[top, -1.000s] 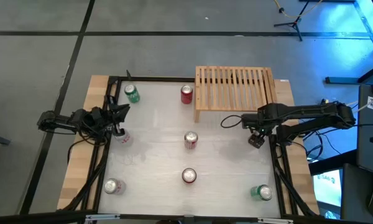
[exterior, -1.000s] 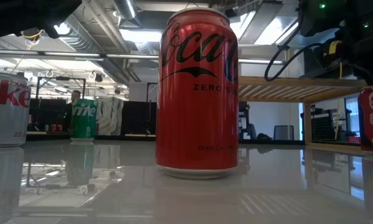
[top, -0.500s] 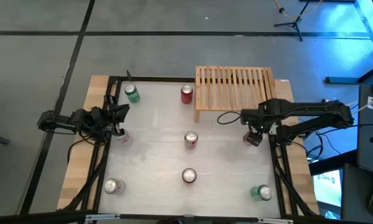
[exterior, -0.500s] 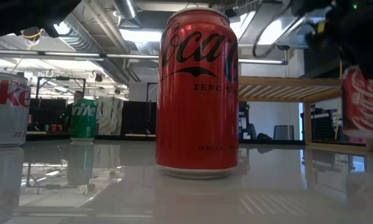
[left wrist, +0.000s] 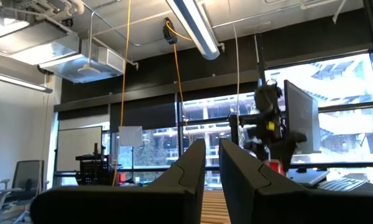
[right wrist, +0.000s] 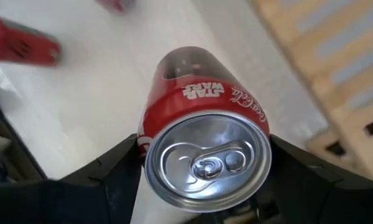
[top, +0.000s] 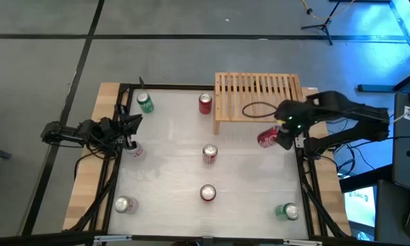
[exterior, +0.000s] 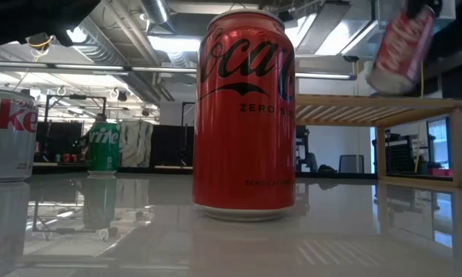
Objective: Place canned beverage on shelf
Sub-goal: Put the right red white soda can on the shelf
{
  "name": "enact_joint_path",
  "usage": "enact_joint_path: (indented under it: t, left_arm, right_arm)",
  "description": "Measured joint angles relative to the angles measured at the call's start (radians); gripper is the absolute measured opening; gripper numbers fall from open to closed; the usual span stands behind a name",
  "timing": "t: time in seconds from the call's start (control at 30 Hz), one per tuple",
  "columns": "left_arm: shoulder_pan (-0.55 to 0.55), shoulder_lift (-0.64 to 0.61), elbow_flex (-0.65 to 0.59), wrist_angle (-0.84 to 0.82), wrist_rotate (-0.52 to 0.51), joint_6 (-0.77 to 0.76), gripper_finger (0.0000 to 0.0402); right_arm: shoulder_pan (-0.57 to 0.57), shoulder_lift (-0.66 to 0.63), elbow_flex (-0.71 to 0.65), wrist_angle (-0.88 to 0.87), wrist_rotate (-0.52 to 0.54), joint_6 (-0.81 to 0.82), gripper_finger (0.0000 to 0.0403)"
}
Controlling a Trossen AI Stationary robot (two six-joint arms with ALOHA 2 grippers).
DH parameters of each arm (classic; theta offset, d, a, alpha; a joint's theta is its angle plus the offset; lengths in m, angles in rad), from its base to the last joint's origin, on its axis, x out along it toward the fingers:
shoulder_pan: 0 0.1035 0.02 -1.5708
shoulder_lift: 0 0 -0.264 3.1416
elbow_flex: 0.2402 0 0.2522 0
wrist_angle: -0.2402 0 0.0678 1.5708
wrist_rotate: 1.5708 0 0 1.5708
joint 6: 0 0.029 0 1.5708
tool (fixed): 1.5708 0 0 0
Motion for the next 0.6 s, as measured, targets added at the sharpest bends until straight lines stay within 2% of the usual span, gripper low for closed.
enact_joint_path:
  t: [0.17,0.37,0.43,0.6]
  left_arm:
    - [0.000,0.000,0.000,0.000,0.000,0.000,0.0040]
    - [0.000,0.000,0.000,0.001,0.000,0.001,0.0040]
    - [0.000,0.000,0.000,0.000,0.000,0.001,0.0040]
    - [0.000,0.000,0.000,0.001,0.000,0.001,0.0040]
  right_arm:
    - [-0.001,0.013,0.160,-0.001,0.087,-0.069,0.0279]
    - [-0.003,0.043,0.346,0.001,0.271,-0.181,0.0279]
    - [-0.028,0.059,0.402,0.000,0.332,-0.230,0.0279]
    - [-0.168,0.100,0.483,0.001,0.364,-0.342,0.0279]
